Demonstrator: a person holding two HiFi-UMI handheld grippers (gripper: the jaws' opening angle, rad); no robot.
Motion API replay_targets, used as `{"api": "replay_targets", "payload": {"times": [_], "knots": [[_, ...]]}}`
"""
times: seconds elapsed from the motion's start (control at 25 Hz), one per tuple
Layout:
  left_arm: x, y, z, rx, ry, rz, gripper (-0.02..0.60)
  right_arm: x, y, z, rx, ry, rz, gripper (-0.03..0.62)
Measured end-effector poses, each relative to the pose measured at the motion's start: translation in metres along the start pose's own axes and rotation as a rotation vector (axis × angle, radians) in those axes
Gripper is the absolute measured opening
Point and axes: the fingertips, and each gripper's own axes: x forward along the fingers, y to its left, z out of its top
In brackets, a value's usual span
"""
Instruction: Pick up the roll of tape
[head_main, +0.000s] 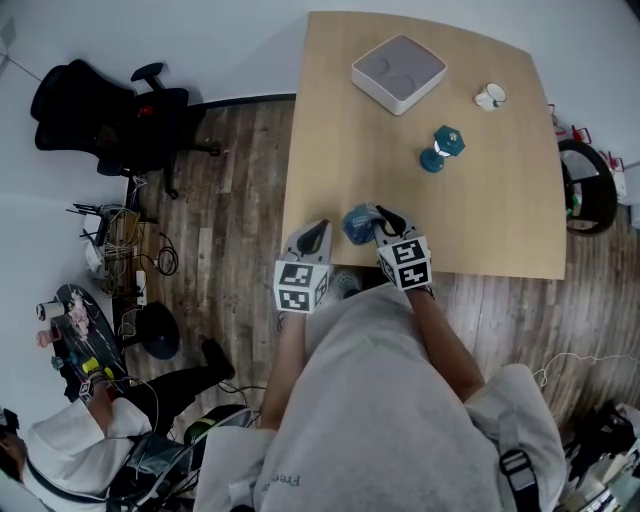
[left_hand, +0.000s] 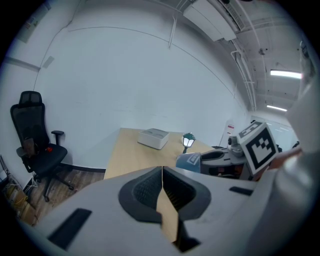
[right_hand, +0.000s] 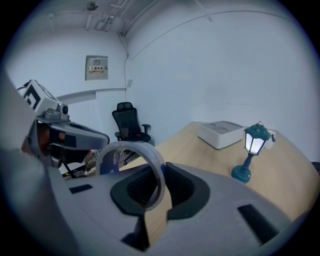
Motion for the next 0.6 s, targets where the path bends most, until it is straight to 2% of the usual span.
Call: {"api": "replay_targets", "payload": {"times": [0.6], "knots": [[0.0031, 0.0075, 0.0092, -0.003, -0.011, 0.013, 0.008, 0.0037, 0.0074, 0.0102, -0.036, -0.010, 0.036, 0.044]]}}
